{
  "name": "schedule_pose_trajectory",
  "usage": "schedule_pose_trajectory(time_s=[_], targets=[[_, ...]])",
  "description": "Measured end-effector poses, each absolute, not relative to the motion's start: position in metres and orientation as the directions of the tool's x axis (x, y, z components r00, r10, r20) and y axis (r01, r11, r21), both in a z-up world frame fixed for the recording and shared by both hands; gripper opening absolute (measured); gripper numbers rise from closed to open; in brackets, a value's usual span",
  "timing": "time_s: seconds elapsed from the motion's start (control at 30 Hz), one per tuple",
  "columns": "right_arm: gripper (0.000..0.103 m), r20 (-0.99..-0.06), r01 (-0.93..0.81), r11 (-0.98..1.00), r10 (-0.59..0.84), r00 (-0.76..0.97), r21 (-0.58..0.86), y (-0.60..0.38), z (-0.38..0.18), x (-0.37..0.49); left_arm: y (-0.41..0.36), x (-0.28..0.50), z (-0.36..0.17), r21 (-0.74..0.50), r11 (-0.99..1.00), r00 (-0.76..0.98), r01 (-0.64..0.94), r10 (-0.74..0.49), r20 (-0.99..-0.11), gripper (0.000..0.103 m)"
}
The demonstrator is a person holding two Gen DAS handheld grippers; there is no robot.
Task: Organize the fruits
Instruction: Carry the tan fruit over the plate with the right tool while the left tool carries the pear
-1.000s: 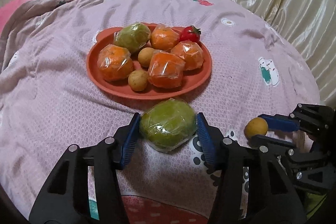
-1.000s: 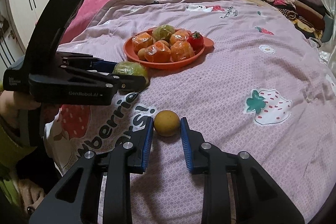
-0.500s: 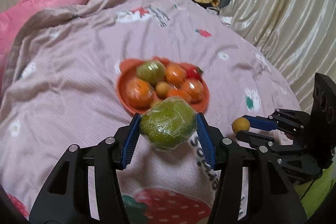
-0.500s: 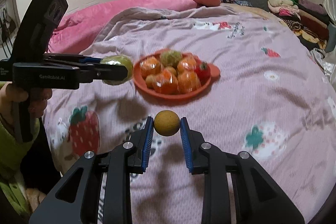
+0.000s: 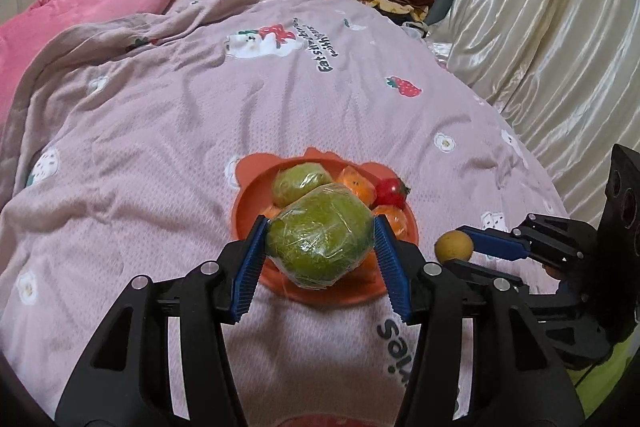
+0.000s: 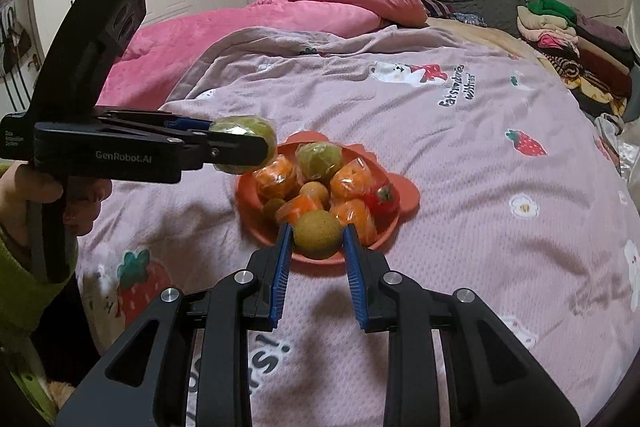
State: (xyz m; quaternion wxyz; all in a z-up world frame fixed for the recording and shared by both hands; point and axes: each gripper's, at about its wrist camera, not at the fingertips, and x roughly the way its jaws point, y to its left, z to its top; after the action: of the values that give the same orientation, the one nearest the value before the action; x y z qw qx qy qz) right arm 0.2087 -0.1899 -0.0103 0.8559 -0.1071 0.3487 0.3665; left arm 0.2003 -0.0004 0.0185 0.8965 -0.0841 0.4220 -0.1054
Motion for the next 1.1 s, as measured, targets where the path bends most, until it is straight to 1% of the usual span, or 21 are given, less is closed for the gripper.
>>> schedule_pose_trajectory(time_s=[0.33,0.67,1.1], targets=[[0.025,-0.695,-0.699,0.712,0.538,0.477,0.072,-0.189,-0.019,0.225,-0.007,0.222,0.006,-0.242,0.963,0.592,0.118,-0.264,-0.761,0.045],[0.025,-0.697,-0.703,0.707,0.545,0.466,0.083,-0.186,-0.024,0.229,-0.006,0.23,-0.007,-0.261,0.96,0.57,0.101,-0.271,-0.775,0.045],[0.025,-0.702,-0.701,0.707,0.544,0.46,0.089,-0.185,-0.028,0.23,-0.005,0.228,-0.004,-0.252,0.962,0.583,0.108,-0.267,-0.768,0.045]])
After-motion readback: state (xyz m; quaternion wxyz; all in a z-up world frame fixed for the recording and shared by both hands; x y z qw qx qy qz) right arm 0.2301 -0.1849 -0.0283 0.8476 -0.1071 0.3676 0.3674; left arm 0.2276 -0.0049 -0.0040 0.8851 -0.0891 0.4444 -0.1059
